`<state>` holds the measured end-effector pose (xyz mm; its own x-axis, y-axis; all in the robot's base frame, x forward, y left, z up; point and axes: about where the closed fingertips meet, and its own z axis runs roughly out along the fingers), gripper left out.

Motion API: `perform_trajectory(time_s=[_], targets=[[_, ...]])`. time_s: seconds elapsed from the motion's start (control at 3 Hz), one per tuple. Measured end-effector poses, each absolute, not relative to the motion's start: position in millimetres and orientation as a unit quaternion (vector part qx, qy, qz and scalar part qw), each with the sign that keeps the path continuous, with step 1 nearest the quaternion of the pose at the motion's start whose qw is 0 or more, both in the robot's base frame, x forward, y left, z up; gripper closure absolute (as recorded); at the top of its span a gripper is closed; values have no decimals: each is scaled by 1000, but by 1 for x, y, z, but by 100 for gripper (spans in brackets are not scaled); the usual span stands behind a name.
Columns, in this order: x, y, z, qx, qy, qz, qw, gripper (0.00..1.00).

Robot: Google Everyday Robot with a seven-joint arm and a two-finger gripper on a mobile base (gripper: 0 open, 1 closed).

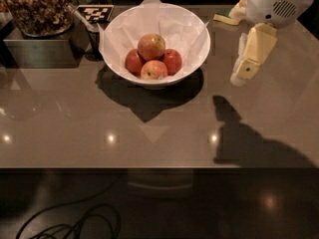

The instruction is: Pick apple from white bowl

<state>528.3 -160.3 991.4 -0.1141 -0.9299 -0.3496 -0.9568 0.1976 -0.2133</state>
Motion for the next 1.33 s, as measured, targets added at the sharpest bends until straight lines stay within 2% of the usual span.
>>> perform_trajectory(time_s=[0.33, 1.0, 1.33], targets=[[570, -121, 990, -653, 724, 64, 215, 0], [583, -112, 995, -652, 717, 64, 239, 0], [605, -90, 997, -669, 696, 73, 251, 0]])
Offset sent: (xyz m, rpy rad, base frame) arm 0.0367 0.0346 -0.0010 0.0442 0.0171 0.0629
